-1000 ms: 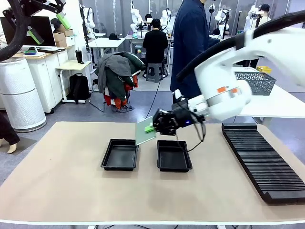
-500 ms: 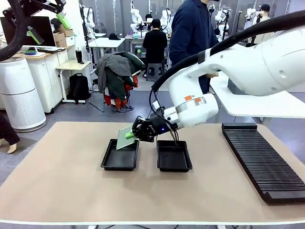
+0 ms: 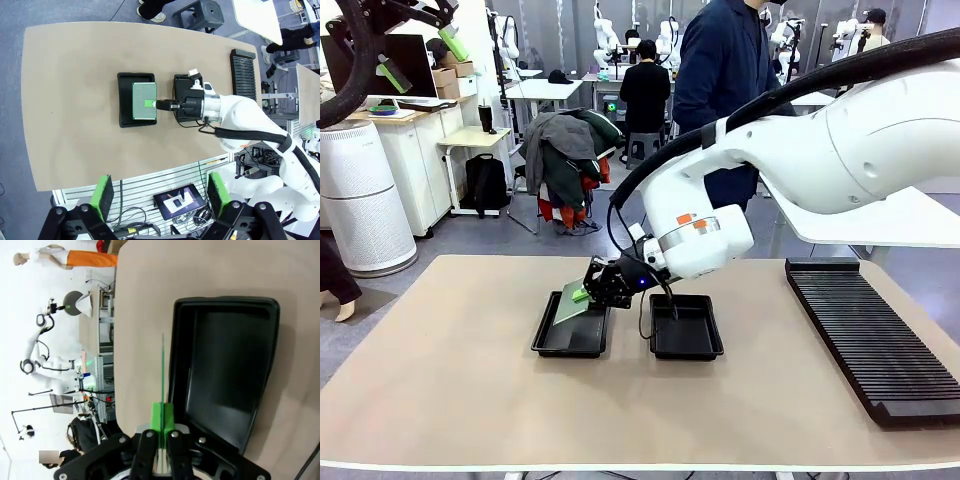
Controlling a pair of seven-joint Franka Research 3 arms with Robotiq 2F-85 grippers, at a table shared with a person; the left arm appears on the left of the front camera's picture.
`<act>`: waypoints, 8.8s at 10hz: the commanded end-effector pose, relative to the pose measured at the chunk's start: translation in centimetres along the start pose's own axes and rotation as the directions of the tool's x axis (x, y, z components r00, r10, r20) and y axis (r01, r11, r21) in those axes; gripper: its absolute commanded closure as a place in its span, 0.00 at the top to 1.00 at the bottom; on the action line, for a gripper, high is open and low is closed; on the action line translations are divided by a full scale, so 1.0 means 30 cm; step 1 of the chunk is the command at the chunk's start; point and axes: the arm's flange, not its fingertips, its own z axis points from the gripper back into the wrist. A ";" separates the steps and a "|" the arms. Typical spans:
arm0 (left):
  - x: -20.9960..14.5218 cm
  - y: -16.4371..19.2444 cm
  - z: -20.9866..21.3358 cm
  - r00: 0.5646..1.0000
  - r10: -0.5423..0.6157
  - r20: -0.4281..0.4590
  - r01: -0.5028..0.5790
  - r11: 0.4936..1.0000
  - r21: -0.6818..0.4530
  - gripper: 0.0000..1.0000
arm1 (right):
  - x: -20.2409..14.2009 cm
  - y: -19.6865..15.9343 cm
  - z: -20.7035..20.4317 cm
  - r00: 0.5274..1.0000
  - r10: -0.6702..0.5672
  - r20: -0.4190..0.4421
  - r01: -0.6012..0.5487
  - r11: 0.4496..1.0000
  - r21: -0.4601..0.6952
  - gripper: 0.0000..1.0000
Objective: Inspect and transfer BCBs to ESD trays.
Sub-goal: Pick up the Blank PCB from the PCB Rack and place it in the left ESD tray, then pick up the ESD tray and place it on the left side of the table.
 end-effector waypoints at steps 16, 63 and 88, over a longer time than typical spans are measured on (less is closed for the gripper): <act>-0.002 0.007 -0.002 1.000 -0.005 -0.002 0.005 1.000 -0.001 1.00 | 0.066 -0.037 -0.147 0.996 -0.076 -0.053 0.068 0.989 -0.129 0.03; -0.002 0.007 -0.002 1.000 -0.005 -0.002 0.005 1.000 -0.001 1.00 | -0.024 0.465 0.025 0.998 0.046 -0.053 -0.070 0.597 -0.799 1.00; 0.088 0.084 -1.177 0.979 0.063 -0.192 -0.004 0.956 0.293 1.00 | 0.028 0.354 0.818 0.990 -0.113 -0.080 0.085 0.953 -0.292 1.00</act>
